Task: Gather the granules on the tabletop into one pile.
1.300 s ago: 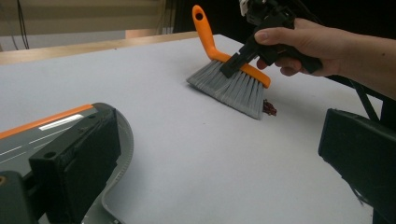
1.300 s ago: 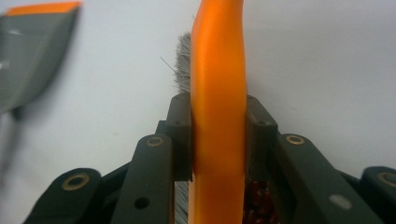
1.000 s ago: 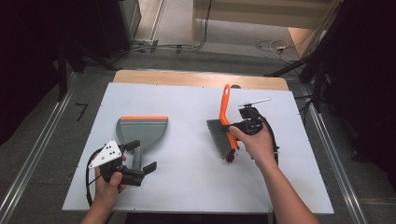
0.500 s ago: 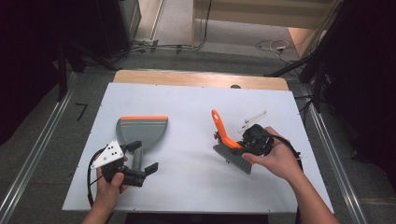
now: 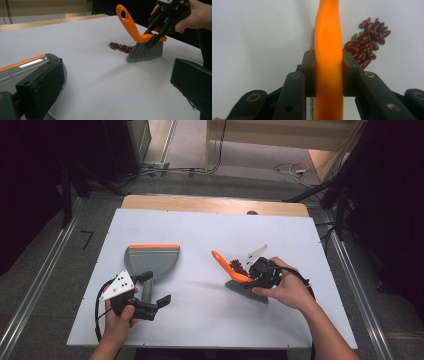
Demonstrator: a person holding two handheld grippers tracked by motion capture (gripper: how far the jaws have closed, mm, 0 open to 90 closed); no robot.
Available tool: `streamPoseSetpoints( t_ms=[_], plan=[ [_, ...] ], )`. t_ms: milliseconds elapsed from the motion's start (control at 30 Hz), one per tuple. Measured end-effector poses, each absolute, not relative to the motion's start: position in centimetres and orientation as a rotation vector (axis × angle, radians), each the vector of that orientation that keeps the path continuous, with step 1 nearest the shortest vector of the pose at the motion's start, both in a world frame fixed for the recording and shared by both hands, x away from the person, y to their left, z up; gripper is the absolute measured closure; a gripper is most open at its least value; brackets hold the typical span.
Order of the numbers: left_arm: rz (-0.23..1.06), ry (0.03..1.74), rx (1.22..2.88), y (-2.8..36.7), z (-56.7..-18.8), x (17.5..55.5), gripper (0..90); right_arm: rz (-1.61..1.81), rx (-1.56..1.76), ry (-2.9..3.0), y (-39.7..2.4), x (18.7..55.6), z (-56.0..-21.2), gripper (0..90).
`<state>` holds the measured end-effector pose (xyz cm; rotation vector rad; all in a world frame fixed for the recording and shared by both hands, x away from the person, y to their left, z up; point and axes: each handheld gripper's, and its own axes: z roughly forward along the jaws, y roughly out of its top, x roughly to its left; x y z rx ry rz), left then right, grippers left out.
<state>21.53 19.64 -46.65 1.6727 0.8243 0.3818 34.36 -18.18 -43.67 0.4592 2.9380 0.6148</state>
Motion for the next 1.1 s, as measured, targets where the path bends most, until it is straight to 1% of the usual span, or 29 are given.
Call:
streamPoseSetpoints(
  t_ms=[133,700,1100],
  plan=[
    [0.381,0.823,1.671,19.7,-46.6,21.5,0.0,0.646,0.401,2.931,-18.3,35.2,-43.8,68.3],
    [0.382,0.825,1.673,19.8,-46.6,21.5,0.0,0.702,0.415,2.924,-18.3,38.3,-44.0,68.1],
    [0.381,0.822,1.670,19.7,-46.6,21.5,0.0,0.693,0.415,2.892,-17.8,39.5,-43.9,68.2]
  ],
)
